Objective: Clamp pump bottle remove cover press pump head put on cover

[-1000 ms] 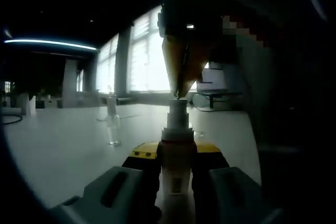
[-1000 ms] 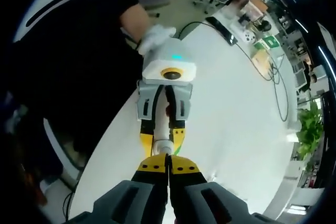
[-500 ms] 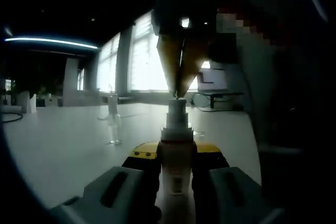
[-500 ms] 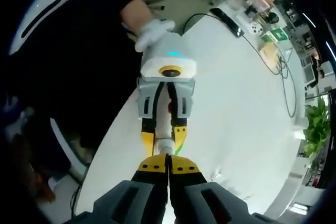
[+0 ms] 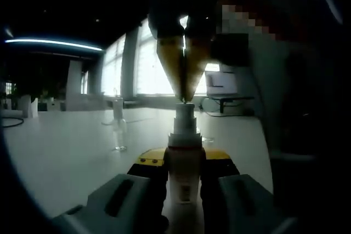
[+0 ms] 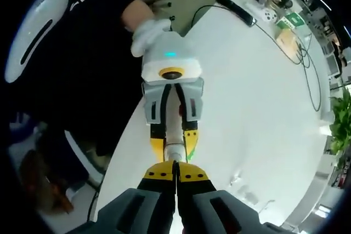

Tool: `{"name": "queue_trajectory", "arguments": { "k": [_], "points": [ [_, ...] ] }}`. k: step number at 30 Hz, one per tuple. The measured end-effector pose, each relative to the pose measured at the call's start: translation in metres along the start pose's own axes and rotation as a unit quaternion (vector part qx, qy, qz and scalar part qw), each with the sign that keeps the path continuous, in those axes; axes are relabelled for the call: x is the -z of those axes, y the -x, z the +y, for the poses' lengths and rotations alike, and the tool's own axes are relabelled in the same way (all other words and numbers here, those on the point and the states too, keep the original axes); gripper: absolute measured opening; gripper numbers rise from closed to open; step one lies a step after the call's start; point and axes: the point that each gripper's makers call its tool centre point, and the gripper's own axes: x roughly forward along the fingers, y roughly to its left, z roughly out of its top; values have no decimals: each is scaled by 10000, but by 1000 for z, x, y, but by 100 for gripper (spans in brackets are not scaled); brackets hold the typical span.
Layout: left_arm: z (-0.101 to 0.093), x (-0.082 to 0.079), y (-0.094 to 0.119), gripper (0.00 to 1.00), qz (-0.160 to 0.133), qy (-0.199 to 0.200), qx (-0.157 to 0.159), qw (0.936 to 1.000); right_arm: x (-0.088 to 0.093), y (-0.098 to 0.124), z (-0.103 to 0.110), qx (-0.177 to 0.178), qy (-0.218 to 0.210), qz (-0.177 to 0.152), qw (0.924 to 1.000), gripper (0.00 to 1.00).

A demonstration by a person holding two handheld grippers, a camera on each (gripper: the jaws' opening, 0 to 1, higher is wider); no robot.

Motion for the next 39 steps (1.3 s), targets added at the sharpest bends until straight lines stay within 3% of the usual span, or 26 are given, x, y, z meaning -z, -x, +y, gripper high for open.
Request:
{"name": "queue_trajectory", "arguments": {
  "k": [21, 39],
  "points": [
    [0, -1, 0, 13, 3, -5, -7, 10000, 2, -6, 1, -107, -249, 12, 9996, 0],
    [0, 0, -1, 13, -4, -24, -6, 10000, 3, 1, -2, -42, -490, -98, 9987, 0]
  ]
}}
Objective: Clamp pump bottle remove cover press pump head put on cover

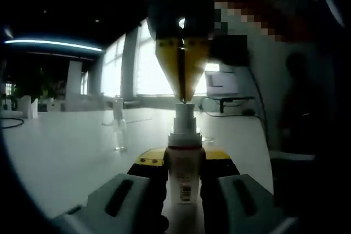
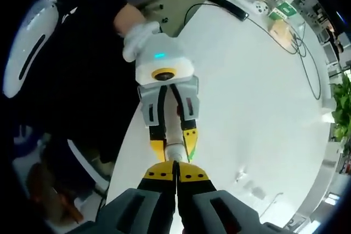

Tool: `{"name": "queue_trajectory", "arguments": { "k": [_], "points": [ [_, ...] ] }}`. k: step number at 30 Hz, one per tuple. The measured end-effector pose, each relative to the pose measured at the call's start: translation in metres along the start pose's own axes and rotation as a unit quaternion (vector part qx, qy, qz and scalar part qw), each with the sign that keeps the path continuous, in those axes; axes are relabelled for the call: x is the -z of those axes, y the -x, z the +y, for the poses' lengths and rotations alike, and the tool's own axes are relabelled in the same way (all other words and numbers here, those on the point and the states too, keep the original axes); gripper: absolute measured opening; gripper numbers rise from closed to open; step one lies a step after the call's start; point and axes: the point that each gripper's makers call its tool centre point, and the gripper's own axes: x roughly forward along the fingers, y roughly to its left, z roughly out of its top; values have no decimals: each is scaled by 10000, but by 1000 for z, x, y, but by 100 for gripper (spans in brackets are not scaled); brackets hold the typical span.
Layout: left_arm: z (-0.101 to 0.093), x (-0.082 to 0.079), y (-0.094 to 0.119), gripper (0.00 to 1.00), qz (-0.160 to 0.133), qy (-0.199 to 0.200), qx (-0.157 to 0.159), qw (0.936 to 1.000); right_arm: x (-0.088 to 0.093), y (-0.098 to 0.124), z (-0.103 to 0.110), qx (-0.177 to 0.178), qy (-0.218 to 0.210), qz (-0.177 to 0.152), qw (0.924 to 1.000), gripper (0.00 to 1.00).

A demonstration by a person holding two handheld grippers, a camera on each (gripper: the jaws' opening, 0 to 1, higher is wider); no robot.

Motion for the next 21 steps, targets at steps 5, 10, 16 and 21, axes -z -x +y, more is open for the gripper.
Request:
{"name": "queue_trajectory", "arguments": {
  "k": [5, 10, 16, 21],
  "points": [
    [1, 0, 0, 13, 0, -10, -4, 10000, 1, 0, -3, 68, -159, 23, 9998, 0],
    [-1, 0, 0, 13, -1, -18, 22, 10000, 3, 0, -7, 159, -123, 77, 9998, 0],
    [-3, 0, -1, 13, -3, -48, 82, 10000, 3, 0, -3, 110, 59, 61, 9999, 0],
    [-3, 0, -1, 13, 3, -45, 73, 10000, 3, 1, 3, 79, 263, 111, 9996, 0]
  ]
}}
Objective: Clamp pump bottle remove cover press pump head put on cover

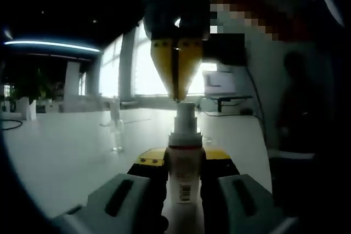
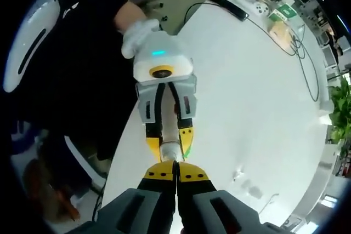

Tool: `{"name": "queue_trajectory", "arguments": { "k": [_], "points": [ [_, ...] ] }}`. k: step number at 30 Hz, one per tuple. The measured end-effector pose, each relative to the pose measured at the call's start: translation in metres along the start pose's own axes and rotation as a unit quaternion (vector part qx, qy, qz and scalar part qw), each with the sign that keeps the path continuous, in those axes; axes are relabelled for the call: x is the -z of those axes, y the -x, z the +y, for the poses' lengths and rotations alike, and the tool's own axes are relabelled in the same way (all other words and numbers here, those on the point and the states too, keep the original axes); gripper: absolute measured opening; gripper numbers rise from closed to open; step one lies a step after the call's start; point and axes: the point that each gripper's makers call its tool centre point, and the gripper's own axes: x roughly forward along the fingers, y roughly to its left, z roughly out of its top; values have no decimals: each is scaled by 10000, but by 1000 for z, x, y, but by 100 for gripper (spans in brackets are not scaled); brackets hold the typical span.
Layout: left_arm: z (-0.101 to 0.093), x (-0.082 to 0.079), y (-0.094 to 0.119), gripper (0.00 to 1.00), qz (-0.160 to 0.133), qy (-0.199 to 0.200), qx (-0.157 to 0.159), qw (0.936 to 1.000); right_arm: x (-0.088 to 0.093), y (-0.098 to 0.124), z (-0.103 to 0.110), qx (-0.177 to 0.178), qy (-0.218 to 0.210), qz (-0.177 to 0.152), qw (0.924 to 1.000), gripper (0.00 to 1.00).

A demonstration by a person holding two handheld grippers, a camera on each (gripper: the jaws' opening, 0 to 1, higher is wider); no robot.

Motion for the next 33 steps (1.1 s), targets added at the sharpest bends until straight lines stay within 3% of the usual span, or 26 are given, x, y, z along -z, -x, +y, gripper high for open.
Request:
{"name": "queue_trajectory", "arguments": {
  "k": [18, 25, 33],
  "points": [
    [0, 0, 0, 13, 3, 17, -14, 10000, -5, 0, 4, 91, 470, 119, 9988, 0],
    [1, 1, 0, 13, 15, 15, -40, 10000, -1, 0, 0, 52, -90, -6, 9999, 0],
    [1, 1, 0, 13, 14, 3, -38, 10000, -2, -1, 0, -21, -386, -42, 9992, 0]
  ]
}}
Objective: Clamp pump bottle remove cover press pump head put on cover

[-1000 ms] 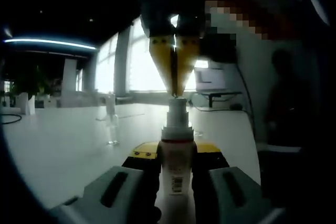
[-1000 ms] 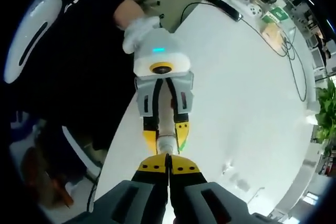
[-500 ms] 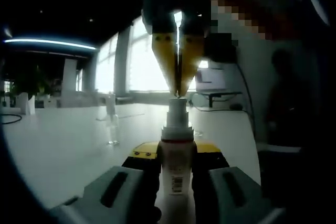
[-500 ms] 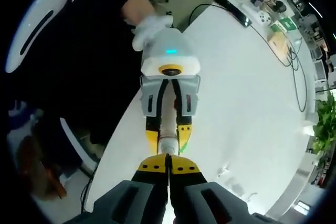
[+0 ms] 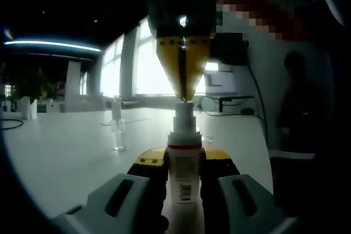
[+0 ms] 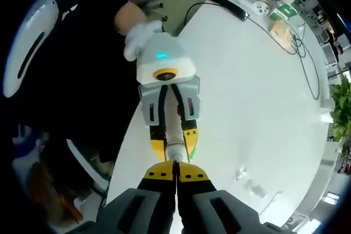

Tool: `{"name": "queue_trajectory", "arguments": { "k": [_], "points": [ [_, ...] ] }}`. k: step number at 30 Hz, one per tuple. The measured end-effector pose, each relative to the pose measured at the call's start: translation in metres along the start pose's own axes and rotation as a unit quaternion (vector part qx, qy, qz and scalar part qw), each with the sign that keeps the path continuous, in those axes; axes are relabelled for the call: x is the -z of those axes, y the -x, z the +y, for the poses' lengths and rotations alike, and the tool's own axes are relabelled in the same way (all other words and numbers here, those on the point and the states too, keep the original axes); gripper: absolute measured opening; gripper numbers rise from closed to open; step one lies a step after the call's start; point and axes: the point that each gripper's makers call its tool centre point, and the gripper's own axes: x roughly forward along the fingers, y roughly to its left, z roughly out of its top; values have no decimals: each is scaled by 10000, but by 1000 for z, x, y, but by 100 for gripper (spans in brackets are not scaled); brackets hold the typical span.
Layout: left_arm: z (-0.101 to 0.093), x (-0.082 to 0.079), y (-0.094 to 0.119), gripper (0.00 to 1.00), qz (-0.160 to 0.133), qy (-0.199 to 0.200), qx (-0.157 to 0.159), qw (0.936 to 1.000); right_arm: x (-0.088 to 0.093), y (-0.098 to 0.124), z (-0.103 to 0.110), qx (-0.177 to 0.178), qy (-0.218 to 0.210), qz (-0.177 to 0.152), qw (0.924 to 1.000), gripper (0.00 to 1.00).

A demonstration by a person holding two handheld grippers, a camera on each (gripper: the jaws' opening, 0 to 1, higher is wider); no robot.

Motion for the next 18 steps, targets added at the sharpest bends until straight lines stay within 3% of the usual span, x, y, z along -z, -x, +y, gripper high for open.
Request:
{"name": "queue_trajectory", "arguments": {
  "k": [8, 18],
  "points": [
    [0, 0, 0, 13, 13, 23, -11, 10000, 0, -2, 1, -110, -231, -16, 9997, 0],
    [0, -3, 1, 13, 5, 151, -22, 9999, 0, -5, 2, -68, -140, 96, 9998, 0]
  ]
}}
